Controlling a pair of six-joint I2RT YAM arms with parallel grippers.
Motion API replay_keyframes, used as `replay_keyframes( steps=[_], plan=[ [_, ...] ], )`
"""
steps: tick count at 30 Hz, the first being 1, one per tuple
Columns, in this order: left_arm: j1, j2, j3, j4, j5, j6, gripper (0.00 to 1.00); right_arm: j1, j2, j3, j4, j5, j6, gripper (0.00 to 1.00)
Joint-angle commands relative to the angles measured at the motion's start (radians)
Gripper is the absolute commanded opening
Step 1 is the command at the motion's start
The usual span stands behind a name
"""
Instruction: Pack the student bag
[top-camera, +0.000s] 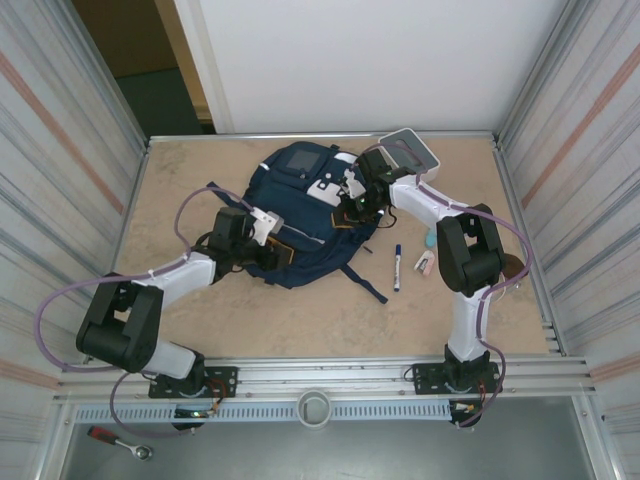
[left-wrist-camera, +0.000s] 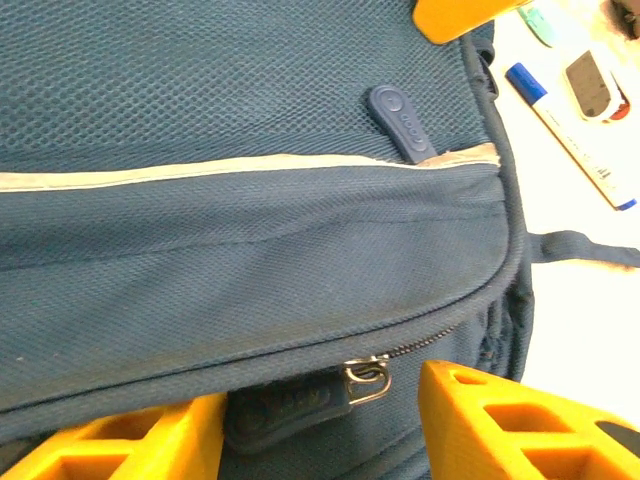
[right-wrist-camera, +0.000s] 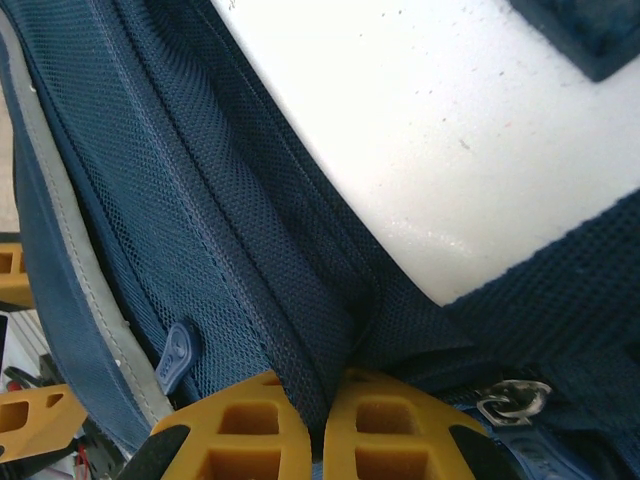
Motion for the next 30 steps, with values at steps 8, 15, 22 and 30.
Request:
replay_keyframes(
  steps=[8,15,22,30],
  plan=[
    [-0.013,-0.014,0.008,0.014,0.033,0.026,0.43,0.000,0.012,0.023,0.049,-0.005,-0.002,0.00],
    [-0.036,0.021,0.034,-0.036,-0.123,0.016,0.49,-0.001,0.010,0.021,0.050,-0.007,0.000,0.00],
    [-0.047,0.043,0.035,-0.041,-0.180,0.013,0.38,0.000,0.016,0.025,0.049,-0.010,0.000,0.00],
    [-0.055,0.022,0.035,-0.059,-0.242,-0.001,0.21,-0.011,0.010,0.024,0.049,-0.008,-0.002,0.00]
  ],
)
